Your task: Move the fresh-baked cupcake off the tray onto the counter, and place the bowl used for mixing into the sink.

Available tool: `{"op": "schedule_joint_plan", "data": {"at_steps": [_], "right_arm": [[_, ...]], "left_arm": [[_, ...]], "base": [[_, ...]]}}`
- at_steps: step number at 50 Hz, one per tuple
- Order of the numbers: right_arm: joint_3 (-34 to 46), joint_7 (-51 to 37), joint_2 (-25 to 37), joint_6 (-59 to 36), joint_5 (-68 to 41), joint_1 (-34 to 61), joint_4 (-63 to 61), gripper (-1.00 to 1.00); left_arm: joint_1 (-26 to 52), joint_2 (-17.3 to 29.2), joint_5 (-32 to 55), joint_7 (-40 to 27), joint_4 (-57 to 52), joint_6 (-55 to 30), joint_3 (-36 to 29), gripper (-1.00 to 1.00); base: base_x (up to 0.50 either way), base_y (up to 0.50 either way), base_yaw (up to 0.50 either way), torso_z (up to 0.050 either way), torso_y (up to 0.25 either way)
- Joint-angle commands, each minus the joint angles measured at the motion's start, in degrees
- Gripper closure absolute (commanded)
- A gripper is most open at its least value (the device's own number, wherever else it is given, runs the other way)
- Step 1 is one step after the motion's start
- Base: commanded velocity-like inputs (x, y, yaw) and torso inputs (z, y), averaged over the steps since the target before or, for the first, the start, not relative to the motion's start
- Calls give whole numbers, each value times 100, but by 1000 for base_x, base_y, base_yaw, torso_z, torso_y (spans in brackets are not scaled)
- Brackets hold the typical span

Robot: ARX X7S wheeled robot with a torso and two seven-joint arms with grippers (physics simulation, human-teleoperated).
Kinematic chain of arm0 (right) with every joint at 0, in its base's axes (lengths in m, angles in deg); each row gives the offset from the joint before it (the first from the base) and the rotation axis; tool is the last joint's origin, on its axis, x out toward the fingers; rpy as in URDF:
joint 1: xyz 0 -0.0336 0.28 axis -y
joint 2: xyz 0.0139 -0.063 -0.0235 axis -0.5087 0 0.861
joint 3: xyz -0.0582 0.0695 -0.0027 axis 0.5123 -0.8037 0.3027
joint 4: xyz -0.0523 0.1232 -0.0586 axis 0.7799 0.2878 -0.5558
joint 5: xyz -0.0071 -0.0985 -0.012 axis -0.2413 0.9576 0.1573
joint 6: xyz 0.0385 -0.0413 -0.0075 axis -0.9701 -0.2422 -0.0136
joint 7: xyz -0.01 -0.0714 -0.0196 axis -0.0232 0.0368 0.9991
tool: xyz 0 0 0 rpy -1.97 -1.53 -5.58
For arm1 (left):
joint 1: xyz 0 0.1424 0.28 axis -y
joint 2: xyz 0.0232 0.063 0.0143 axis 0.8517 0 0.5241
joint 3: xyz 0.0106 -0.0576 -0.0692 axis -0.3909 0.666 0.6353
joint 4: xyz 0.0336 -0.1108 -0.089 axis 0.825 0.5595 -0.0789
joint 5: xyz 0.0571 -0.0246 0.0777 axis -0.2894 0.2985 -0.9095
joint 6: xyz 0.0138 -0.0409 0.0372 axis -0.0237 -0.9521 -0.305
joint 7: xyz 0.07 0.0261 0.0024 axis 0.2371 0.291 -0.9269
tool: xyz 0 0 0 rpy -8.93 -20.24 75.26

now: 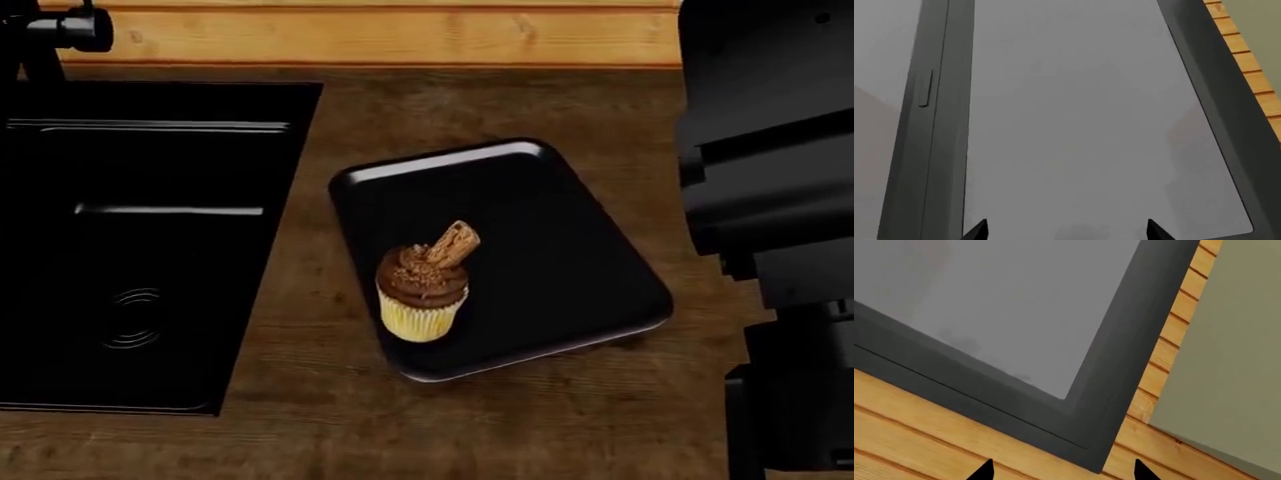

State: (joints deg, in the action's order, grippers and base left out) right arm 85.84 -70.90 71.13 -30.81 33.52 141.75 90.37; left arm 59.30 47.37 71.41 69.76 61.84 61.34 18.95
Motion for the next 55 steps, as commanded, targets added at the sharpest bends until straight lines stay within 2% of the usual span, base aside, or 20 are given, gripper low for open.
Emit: {"op": "schedule_joint_plan", "data": {"at_steps": [1,22,46,55], "right_arm": [[46,13,12,-20,18,5,20,-100],[50,-26,15,-75,-2,-30,-74,-100],[-1,6,61,-243,-102,-52,-215,-100],[-61,442,191,-642,-412,-107,-685,-100]], "left_arm": [[-17,13,36,-2,-6,7,-37,-100],[-6,29,101,-16,-22,-1,-97,-100],[-11,57,116,-10,5,-3,-213,-100],[-12,65,151,8,2,-23,-237,-100]], "base": [[246,0,0,0,0],[254,0,0,0,1],[2,0,0,0,0],[0,0,0,0,0]]}}
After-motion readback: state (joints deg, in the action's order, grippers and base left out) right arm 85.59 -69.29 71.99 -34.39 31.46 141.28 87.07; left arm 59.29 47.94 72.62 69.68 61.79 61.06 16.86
